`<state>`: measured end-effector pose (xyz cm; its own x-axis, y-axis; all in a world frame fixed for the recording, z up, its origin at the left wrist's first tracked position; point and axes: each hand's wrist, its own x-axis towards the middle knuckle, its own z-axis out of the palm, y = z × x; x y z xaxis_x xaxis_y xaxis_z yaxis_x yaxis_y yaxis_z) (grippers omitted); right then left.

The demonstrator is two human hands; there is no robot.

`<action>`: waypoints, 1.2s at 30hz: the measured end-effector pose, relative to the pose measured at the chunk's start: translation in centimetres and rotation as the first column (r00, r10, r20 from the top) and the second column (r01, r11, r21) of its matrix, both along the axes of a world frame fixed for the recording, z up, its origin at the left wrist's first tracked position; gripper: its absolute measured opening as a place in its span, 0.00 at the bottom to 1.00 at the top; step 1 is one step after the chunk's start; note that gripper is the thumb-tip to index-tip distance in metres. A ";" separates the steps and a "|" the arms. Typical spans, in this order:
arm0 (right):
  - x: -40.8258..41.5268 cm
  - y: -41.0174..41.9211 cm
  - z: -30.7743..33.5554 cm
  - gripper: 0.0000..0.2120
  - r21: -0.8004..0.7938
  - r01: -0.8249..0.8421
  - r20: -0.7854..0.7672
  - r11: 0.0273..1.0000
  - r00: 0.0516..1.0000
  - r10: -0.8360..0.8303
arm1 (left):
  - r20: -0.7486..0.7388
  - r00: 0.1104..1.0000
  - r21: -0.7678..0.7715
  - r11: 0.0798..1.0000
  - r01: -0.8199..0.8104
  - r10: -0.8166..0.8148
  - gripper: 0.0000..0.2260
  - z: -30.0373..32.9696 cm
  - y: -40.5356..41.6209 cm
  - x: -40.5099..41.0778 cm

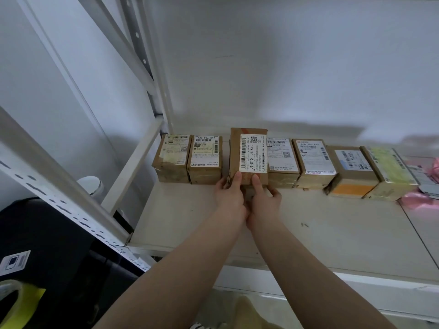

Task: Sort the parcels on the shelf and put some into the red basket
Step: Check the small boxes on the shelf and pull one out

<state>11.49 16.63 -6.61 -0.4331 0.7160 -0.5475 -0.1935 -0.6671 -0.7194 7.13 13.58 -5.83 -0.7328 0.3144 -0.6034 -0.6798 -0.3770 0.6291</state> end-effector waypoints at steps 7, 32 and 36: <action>0.7 -0.6 -0.1 0.19 0.035 0.002 -0.012 0.999 1.000 -0.002 | -0.055 0.998 -0.015 1.000 0.009 -0.010 0.12 0.2 -1.0 1.3; 4.3 8.0 11.0 0.44 0.567 -0.583 0.255 0.581 0.796 0.549 | -0.461 0.659 -0.538 0.778 0.325 -0.595 0.11 10.9 -10.2 -3.9; 4.7 8.0 10.4 0.39 0.524 -0.685 0.260 0.506 0.694 0.671 | -0.442 0.558 -0.625 0.687 0.370 -0.702 0.09 12.9 -10.9 -4.1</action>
